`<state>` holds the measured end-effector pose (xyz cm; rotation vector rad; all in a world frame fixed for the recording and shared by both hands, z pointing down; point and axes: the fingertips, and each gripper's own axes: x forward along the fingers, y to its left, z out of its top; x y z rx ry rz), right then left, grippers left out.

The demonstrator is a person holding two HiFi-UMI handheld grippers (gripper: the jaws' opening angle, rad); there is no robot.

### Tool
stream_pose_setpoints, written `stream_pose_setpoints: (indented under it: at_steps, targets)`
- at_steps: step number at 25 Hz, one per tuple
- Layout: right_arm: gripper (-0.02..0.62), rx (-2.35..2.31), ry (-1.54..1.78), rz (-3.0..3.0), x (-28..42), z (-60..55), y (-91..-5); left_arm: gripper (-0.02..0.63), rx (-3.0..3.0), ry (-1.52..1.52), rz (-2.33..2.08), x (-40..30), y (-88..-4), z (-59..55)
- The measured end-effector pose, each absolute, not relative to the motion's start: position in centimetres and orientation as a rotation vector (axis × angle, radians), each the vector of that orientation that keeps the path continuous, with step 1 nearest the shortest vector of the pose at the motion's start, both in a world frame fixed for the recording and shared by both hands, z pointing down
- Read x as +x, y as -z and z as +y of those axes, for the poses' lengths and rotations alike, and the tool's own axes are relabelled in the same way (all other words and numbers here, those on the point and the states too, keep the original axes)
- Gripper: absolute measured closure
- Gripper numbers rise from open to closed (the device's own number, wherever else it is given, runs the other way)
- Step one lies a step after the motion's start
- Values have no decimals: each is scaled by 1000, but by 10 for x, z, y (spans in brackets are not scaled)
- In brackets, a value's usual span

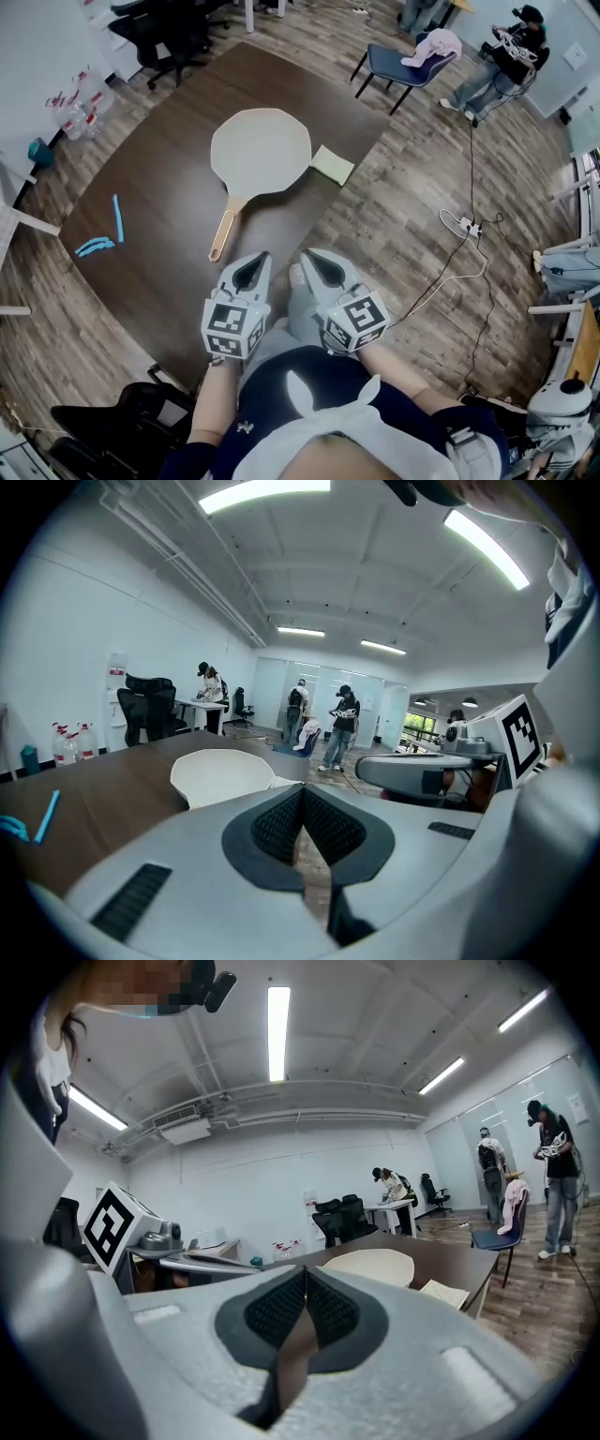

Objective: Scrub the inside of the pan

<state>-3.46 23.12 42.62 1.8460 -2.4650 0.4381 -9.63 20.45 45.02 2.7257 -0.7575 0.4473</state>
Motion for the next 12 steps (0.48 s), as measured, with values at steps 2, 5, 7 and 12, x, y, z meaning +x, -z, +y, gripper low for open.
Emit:
stream_pose_setpoints:
  at_steps: [2,5,7,12]
  targets:
    - [595,1846,-438,-2471,-26,217,-425,601,2737,-479,-732,-87,-451,195]
    - [595,1840,-435,-2479,-11,198,-425,601,2740,-503,-708,-75,-453,180]
    - [595,1836,-429,-2475,-2,185,-427,601,2737,-514,-703,-69,-455,169]
    - [595,1851,-427,-2464,14,147,-427,601,2725,-564,-698,-63,-461,136]
